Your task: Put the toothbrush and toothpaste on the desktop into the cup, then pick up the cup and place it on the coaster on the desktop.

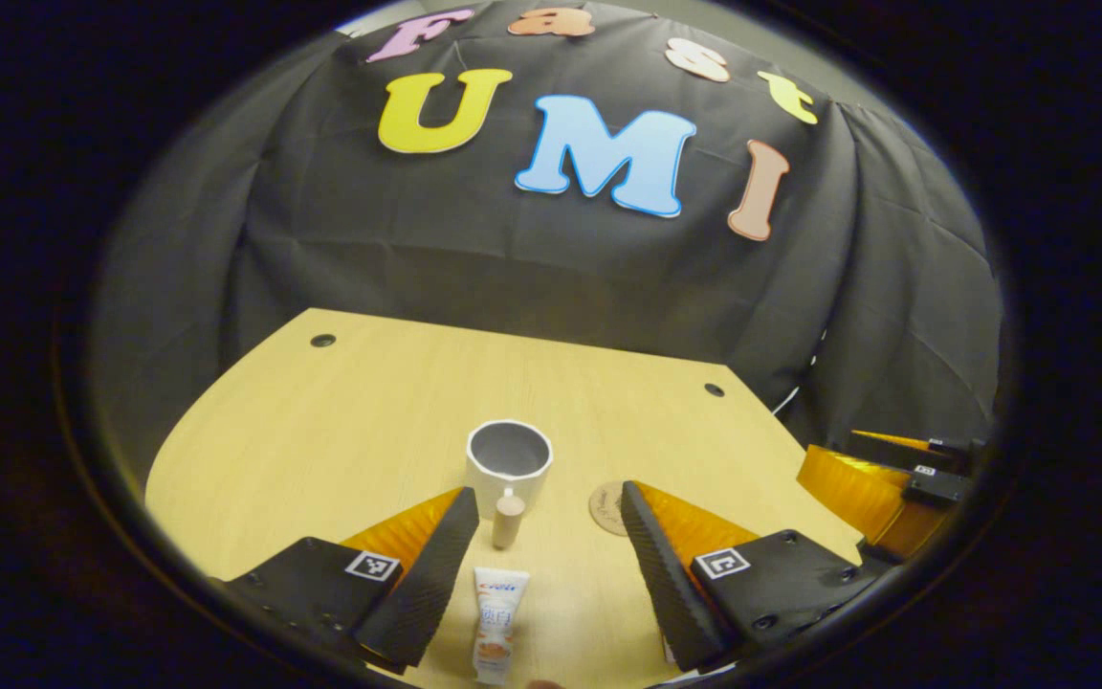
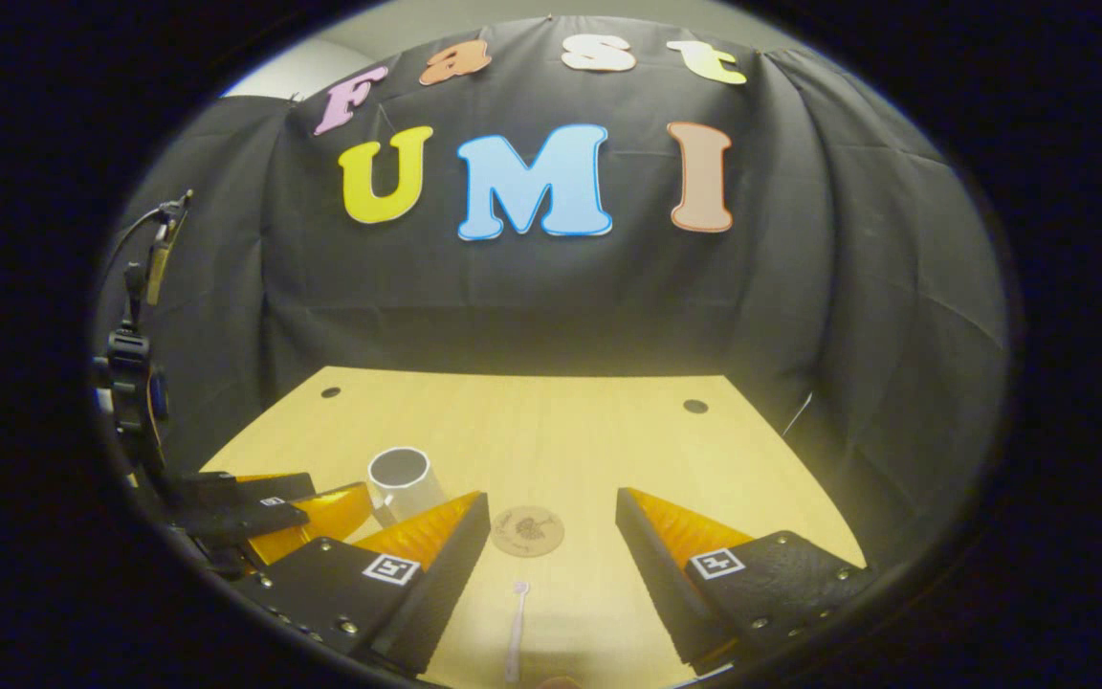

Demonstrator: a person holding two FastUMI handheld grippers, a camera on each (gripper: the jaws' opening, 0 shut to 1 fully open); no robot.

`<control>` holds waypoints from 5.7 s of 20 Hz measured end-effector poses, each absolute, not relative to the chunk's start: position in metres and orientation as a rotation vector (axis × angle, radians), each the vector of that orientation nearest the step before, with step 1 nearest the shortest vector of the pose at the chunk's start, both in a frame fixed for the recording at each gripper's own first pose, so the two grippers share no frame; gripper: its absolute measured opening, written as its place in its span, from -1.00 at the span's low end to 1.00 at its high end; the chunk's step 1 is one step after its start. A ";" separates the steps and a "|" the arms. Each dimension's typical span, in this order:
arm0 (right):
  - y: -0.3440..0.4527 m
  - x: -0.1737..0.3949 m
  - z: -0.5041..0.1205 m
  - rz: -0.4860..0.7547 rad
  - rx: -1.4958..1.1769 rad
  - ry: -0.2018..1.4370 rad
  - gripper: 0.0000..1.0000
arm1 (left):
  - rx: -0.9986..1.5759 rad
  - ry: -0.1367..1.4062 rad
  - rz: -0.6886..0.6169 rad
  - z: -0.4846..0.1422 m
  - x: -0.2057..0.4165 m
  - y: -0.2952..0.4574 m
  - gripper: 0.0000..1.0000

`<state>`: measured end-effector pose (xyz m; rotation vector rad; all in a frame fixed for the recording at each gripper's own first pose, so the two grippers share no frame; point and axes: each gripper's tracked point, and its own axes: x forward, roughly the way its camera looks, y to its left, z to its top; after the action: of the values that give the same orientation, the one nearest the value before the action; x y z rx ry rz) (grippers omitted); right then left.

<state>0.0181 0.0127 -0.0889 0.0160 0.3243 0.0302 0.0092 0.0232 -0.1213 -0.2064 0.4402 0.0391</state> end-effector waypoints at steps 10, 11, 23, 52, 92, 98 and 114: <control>0.029 0.021 -0.145 0.096 0.007 0.548 0.75 | -0.161 0.674 0.050 -0.186 -0.005 0.030 0.93; 0.031 0.020 -0.150 0.101 0.005 0.574 0.75 | -0.170 0.704 0.049 -0.191 -0.008 0.030 0.87; 0.046 -0.013 -0.229 0.147 0.015 0.918 0.77 | -0.146 1.053 0.082 -0.264 -0.047 0.039 0.96; 0.045 -0.034 -0.300 0.078 -0.026 1.281 -0.35 | -0.075 1.292 0.031 -0.315 -0.067 0.046 -0.19; 0.060 0.019 -0.170 0.326 0.138 0.648 -0.91 | -0.068 0.537 0.187 -0.149 0.018 0.120 -0.59; 0.070 0.034 -0.140 0.361 0.154 0.531 -0.91 | -0.075 0.346 0.190 -0.104 0.049 0.127 -0.60; 0.071 0.053 -0.117 0.326 0.181 0.457 -0.91 | -0.179 0.021 0.047 -0.055 0.144 0.097 -0.62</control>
<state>0.0532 0.0706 -0.1167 0.1809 0.4573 0.3264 0.1439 0.0969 -0.0554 -0.1790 0.0207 0.0469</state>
